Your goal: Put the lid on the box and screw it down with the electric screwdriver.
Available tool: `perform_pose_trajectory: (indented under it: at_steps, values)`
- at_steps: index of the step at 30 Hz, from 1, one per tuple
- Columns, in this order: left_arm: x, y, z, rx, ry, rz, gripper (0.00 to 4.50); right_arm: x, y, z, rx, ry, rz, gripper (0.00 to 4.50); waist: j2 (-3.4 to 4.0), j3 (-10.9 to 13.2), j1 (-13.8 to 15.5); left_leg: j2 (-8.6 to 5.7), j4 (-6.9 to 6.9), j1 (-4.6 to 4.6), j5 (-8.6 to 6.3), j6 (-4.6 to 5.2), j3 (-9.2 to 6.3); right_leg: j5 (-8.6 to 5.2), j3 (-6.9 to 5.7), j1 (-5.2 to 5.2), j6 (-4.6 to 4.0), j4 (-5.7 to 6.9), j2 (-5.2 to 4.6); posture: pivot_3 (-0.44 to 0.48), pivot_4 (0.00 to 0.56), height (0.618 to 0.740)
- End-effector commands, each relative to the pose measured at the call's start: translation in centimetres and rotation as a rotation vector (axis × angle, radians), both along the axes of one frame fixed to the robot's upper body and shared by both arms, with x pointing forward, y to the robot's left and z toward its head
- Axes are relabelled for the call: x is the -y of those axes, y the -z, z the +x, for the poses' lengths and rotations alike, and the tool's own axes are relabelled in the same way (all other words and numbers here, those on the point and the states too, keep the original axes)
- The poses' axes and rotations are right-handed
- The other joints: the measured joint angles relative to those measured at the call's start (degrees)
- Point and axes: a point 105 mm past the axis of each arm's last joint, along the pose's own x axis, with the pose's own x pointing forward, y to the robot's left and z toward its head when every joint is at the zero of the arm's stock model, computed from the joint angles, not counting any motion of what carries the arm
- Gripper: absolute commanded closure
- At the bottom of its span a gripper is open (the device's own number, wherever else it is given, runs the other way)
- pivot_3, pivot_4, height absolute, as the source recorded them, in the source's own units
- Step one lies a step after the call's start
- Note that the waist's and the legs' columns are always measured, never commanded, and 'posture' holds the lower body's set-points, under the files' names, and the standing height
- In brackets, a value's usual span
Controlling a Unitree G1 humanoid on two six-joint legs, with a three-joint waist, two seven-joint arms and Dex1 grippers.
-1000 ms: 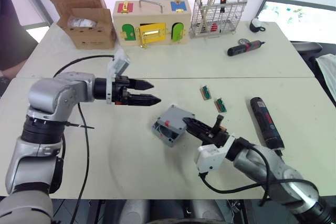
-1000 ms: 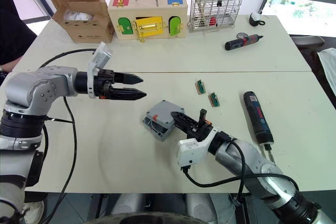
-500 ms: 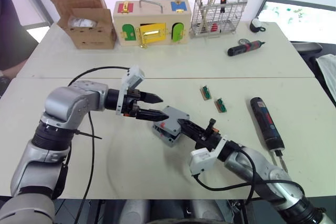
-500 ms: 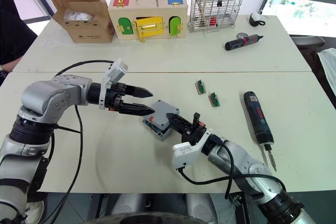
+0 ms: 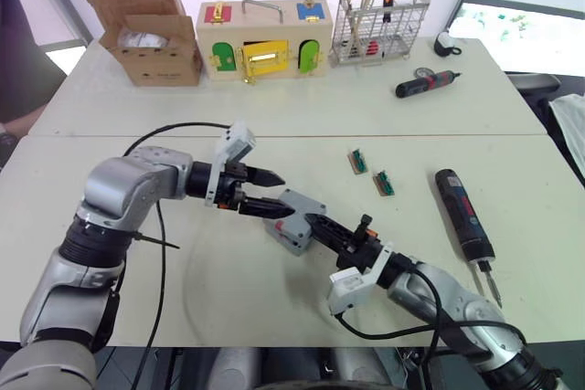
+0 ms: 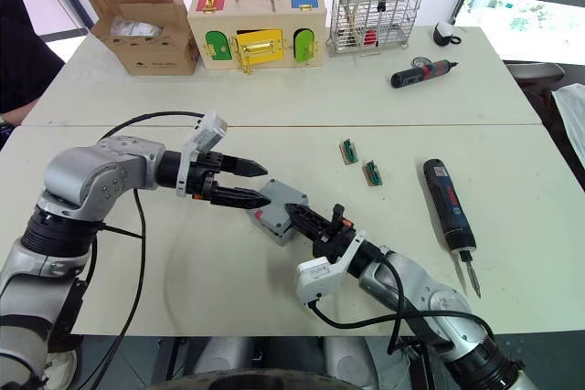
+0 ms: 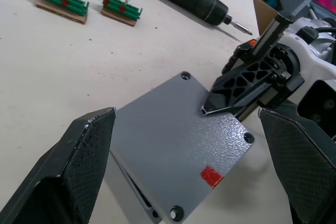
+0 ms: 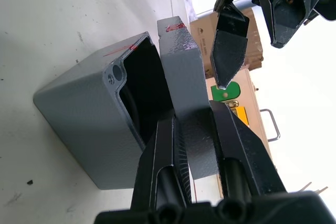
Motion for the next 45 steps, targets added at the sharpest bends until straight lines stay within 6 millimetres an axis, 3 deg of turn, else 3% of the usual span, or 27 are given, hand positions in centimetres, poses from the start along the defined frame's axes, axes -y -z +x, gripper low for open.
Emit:
perform_pose_trajectory:
  at_steps: [1,12,15,21,31,37,45]
  values:
    - [0.2,-0.4,-0.4,0.038,0.032,0.008,0.04,0.2,-0.2,0.2,0.019,0.016,0.007,4.38,0.0,0.0,0.01,0.0,0.0,0.0,0.0,0.0,0.0,0.0,0.0,0.0,0.0,0.0,0.0,0.0,0.15,0.74]
    - [0.6,0.3,-0.2,0.035,0.045,0.015,0.04,0.0,0.5,0.2,0.015,0.02,0.0,4.38,0.0,0.0,-0.01,0.0,0.0,0.02,0.0,0.0,0.0,0.0,0.0,0.02,0.0,0.01,0.01,0.0,0.15,0.74]
    - [0.7,0.7,-0.4,0.027,0.059,0.018,1.2,-0.1,0.7,0.0,0.013,0.02,0.003,4.38,0.0,0.0,-0.01,0.0,0.0,0.03,0.0,0.0,0.01,0.0,0.0,0.02,0.0,0.02,0.02,0.0,0.15,0.74]
    - [0.7,1.3,-0.5,0.041,0.061,0.04,4.26,0.3,1.1,-0.2,0.002,0.037,0.004,4.38,0.0,-0.01,0.01,0.0,0.0,0.04,0.0,0.0,0.01,0.0,0.0,0.04,0.0,0.03,0.01,0.0,0.15,0.74]
    - [1.1,3.5,-0.8,0.066,0.077,0.076,4.26,0.1,1.7,-1.2,-0.029,0.016,0.011,4.38,0.01,-0.05,0.09,-0.01,0.0,0.25,0.0,0.01,0.01,0.0,0.0,0.29,-0.01,0.01,0.01,0.0,0.15,0.74]
    - [1.2,4.4,-0.9,0.081,0.091,0.099,4.26,0.3,1.9,-1.2,-0.036,0.015,0.008,4.38,0.02,-0.07,0.01,0.0,-0.16,1.02,-0.25,0.44,0.01,-0.03,0.01,1.03,-0.03,-0.09,0.05,0.0,0.15,0.74]
    - [1.2,3.8,0.0,0.12,0.058,0.083,4.26,0.3,1.4,-0.7,0.003,0.007,0.008,4.38,0.06,-0.12,0.0,0.0,-0.13,1.04,-0.25,0.43,0.01,-0.03,0.02,1.05,-0.03,-0.08,0.05,0.0,0.15,0.74]
